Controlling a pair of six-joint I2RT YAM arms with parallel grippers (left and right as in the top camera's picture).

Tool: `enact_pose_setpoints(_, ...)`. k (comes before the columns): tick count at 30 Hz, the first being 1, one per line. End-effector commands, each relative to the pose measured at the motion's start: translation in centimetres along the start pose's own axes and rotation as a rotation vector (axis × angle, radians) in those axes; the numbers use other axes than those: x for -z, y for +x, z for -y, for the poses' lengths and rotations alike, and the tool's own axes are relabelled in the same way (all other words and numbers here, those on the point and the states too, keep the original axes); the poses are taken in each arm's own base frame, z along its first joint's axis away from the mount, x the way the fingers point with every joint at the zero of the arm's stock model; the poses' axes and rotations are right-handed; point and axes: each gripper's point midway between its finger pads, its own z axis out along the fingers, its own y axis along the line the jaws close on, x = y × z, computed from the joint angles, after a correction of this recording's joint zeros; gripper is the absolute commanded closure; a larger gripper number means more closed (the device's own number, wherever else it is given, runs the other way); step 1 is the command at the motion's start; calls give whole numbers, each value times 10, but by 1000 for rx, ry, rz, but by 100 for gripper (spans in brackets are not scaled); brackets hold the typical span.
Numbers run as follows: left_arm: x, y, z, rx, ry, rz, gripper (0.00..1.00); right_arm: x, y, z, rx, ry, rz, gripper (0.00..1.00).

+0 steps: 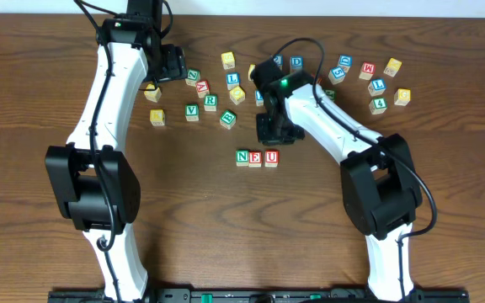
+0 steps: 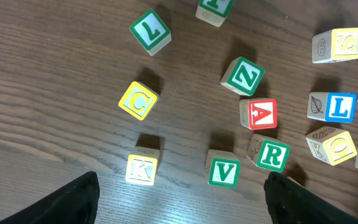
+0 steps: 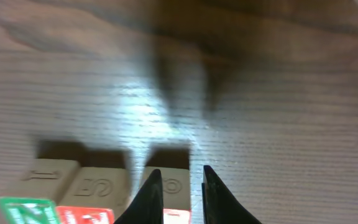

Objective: Spell out NEURIPS

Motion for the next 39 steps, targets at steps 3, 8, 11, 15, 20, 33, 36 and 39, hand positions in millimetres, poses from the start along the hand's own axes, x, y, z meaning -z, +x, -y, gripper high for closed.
enact_pose_setpoints(3,-8,5,-4,3,-23,-19,16,2,5,3,0,9,5,85)
enact_pose_setpoints(8,-8,5,-4,3,-23,-19,16,2,9,-2,17,-1,-6,85)
enact_pose_setpoints(11,-8,5,-4,3,-23,-19,16,2,11,-5,24,-1,-8,86)
enact_pose_setpoints(15,-8,5,-4,3,-23,-19,16,2,11,-6,27,-1,-9,85)
enact_pose_setpoints(20,-8,5,-4,4,-23,-19,16,2,11,-6,27,-3,-6,86)
enact_pose_setpoints(33,-8,4,-4,3,-22,-17,16,16,-4,13,-32,-3,1,83)
enact_pose_setpoints(36,-8,4,-4,3,-22,-17,16,16,4,24,-49,18,-44,83)
enact_pose_setpoints(39,-8,4,-4,4,-22,-17,16,17,17,29,-49,41,-94,79)
